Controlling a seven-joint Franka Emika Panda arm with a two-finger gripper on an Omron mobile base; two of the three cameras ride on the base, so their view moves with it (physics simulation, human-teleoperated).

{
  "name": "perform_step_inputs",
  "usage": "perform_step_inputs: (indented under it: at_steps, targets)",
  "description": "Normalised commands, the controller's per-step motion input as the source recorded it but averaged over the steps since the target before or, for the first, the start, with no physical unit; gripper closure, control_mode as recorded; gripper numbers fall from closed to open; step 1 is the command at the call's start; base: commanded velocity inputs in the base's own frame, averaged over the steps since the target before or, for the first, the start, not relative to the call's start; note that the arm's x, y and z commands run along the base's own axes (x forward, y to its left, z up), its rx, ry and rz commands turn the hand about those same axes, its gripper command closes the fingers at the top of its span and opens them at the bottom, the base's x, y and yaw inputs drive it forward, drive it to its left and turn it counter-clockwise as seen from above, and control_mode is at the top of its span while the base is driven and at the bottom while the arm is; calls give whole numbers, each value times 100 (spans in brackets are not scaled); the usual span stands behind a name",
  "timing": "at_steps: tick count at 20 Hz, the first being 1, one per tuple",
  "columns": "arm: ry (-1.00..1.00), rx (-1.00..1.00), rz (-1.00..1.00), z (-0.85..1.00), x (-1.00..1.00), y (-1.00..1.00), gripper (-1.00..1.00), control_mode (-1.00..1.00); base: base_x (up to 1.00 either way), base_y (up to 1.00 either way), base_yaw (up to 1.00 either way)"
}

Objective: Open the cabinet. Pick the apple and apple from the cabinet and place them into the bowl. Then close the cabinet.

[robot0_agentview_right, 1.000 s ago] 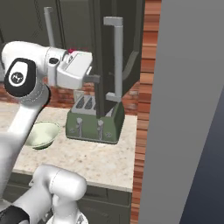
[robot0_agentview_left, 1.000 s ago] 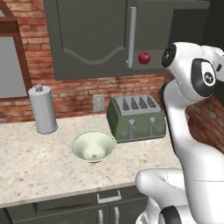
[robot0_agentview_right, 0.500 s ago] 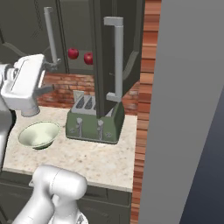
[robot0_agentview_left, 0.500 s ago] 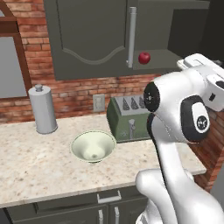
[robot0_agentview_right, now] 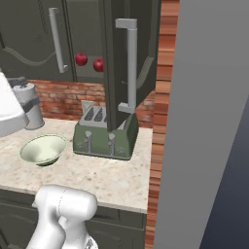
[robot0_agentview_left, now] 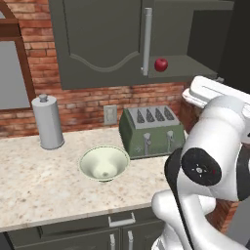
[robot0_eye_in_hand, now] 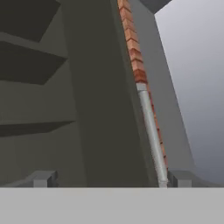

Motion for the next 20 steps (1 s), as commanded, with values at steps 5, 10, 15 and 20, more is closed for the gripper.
perform_step_inputs:
  at_steps: [5, 10, 15, 20]
  targets:
    - [1, -3, 20, 0, 34, 77, -100, -100, 0, 0, 0]
    - [1, -3, 15, 0, 58, 53, -100, -100, 0, 0, 0]
    - [5, -1, 14, -1, 70, 26, -100, -100, 0, 0, 0]
    - [8, 0, 2, 0, 72, 0, -100, -100, 0, 0, 0]
